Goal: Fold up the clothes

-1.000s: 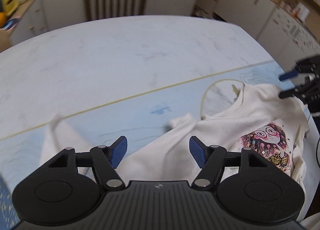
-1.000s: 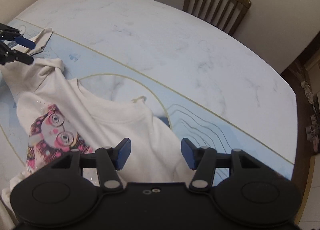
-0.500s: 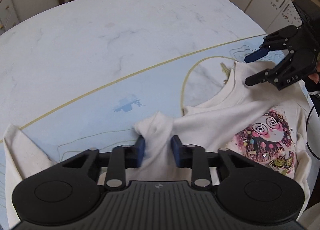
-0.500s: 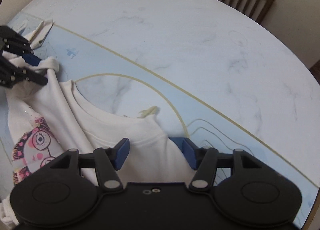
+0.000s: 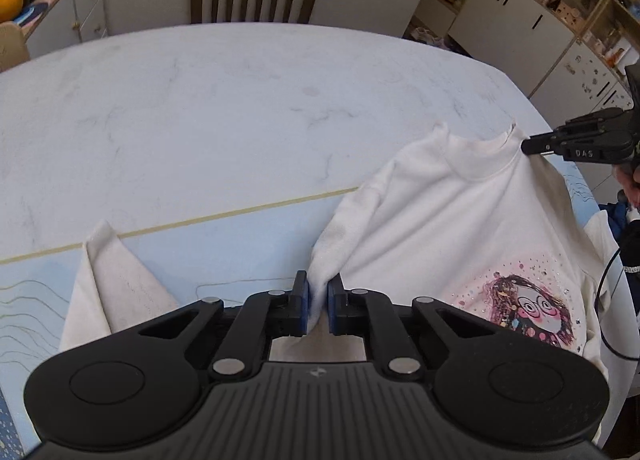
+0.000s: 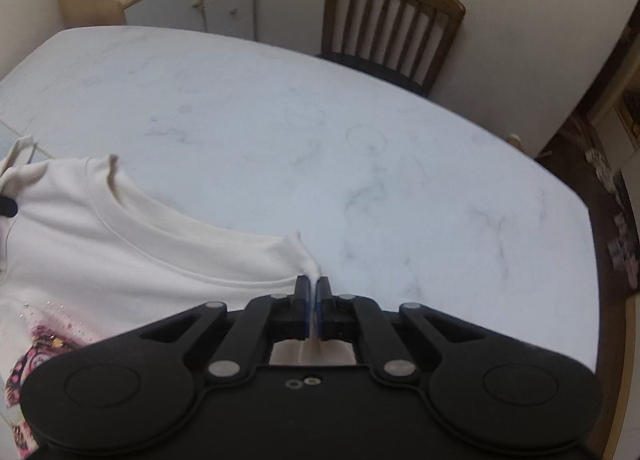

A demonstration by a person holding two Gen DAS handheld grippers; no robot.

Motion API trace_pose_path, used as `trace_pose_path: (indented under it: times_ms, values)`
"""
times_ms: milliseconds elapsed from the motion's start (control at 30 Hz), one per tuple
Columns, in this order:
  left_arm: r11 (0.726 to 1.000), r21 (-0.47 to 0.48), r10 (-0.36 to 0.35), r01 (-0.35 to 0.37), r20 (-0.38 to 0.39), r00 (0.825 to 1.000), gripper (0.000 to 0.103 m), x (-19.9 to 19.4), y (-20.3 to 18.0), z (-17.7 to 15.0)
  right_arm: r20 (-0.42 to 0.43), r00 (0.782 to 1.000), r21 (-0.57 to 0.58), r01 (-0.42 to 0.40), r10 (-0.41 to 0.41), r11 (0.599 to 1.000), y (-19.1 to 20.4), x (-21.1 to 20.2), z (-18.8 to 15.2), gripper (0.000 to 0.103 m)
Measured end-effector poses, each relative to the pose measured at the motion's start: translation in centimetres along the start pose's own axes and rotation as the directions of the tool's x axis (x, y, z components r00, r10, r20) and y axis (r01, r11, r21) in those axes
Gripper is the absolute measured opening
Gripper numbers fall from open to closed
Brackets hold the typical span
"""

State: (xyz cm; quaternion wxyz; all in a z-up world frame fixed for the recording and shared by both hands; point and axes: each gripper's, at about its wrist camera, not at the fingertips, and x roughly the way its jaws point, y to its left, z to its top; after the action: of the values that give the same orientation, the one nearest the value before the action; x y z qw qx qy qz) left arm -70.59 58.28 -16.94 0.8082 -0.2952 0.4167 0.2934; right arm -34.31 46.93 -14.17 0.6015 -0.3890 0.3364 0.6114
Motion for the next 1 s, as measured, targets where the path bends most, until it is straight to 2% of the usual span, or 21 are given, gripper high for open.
trace_pose_path:
  times_ms: [133,267,433,533,600,700,867,1000]
  values:
    - [0.998,0.037,0.054,-0.054,-0.002,0.999,0.008,1.6,-0.6,1.1,-0.023,0.999,-0.061,0.032,-0.034,0.998,1.9,2.2,-0.2,0.103]
    - [0.993,0.04,0.114,-0.115,0.022,0.993,0.008,2.4,-0.2,3.8,0.002,0.996,-0.121,0.084,-0.084,0.989,2.5,3.2,3.4,0.103]
    - [0.98,0.003,0.199,-0.2,0.06,0.978,0.007,2.9,1.1,7.1,0.071,0.988,-0.089,0.145,-0.139,0.985,2.2,3.7,7.2,0.103]
    - [0.971,-0.007,0.24,-0.24,0.033,0.97,0.008,4.3,1.4,8.0,0.064,0.972,-0.102,0.234,-0.228,0.967,2.2,5.0,7.3,0.103]
    - [0.967,0.0,0.253,-0.253,0.004,0.967,0.008,5.5,1.3,8.5,0.055,0.967,-0.114,0.253,-0.248,0.961,2.1,5.8,6.7,0.103]
    - [0.974,-0.005,0.227,-0.227,-0.023,0.974,0.009,5.5,1.3,8.2,0.038,0.983,-0.09,0.18,-0.177,0.98,1.3,5.2,5.8,0.103]
    - [0.986,-0.006,0.167,-0.167,-0.031,0.986,0.015,3.6,0.8,7.5,0.072,0.993,-0.134,0.104,-0.094,0.986,1.5,-0.2,3.1,0.103]
    - [0.993,-0.106,0.045,-0.047,-0.02,0.999,0.015,0.4,1.3,6.9,0.064,0.998,-0.176,0.023,-0.012,0.984,3.3,-4.4,-0.1,0.103]
